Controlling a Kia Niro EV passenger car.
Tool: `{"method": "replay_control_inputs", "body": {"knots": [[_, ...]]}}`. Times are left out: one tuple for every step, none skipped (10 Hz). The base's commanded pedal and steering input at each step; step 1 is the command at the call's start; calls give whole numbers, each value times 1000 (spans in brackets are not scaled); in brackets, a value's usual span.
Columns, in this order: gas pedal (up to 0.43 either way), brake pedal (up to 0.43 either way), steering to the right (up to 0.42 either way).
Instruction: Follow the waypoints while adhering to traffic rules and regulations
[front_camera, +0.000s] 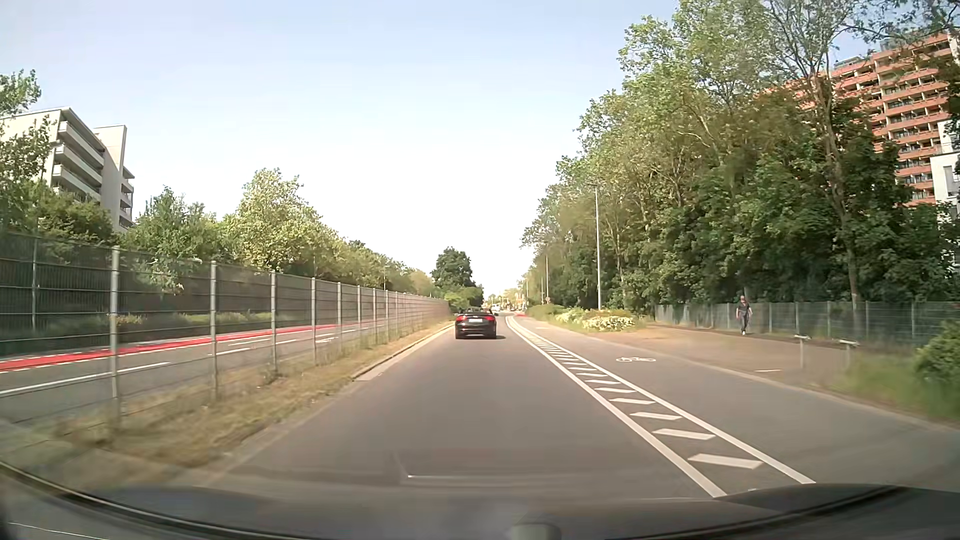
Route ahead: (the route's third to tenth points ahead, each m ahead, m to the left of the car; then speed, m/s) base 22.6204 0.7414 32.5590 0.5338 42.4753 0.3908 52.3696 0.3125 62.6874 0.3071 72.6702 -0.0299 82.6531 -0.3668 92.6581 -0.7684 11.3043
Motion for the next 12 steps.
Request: {"method": "replay_control_inputs", "body": {"knots": [[197, 0, -1], [197, 0, -1], [197, 0, -1], [197, 0, -1], [197, 0, -1], [197, 0, -1], [197, 0, -1], [197, 0, -1], [197, 0, -1], [197, 0, -1], [197, 0, -1], [197, 0, -1]]}}
